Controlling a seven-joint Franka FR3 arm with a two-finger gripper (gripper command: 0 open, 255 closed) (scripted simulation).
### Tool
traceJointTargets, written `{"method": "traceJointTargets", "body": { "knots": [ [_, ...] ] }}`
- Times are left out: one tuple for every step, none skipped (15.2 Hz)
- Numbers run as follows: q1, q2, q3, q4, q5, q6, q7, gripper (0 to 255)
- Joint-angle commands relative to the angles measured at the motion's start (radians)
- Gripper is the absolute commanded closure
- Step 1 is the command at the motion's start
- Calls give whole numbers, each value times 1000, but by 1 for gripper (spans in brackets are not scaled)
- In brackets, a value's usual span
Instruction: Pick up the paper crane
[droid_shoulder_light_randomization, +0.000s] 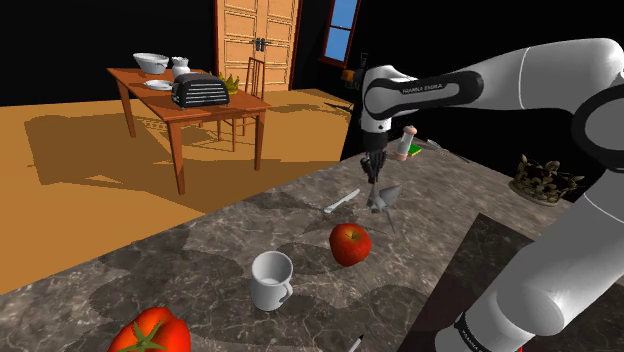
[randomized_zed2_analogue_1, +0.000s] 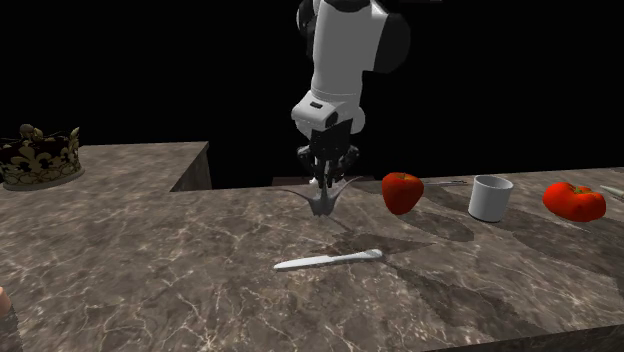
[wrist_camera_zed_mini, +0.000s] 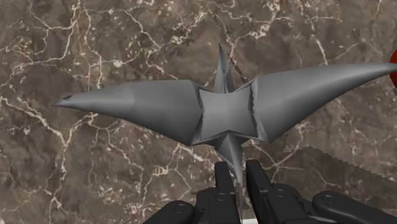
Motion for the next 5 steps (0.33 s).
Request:
{"method": "traceJointTargets", "body": {
  "knots": [
    [0, -9, 0, 18, 0, -27, -1, 255],
    [0, -11, 1, 28, 0, -40, -2, 255],
    [1, -14, 1, 39, 0, -53, -3, 255],
    [1, -15, 1, 40, 0, -55, -3, 255],
    [1, -14, 1, 40, 0, -55, -3, 255]
  ]
}}
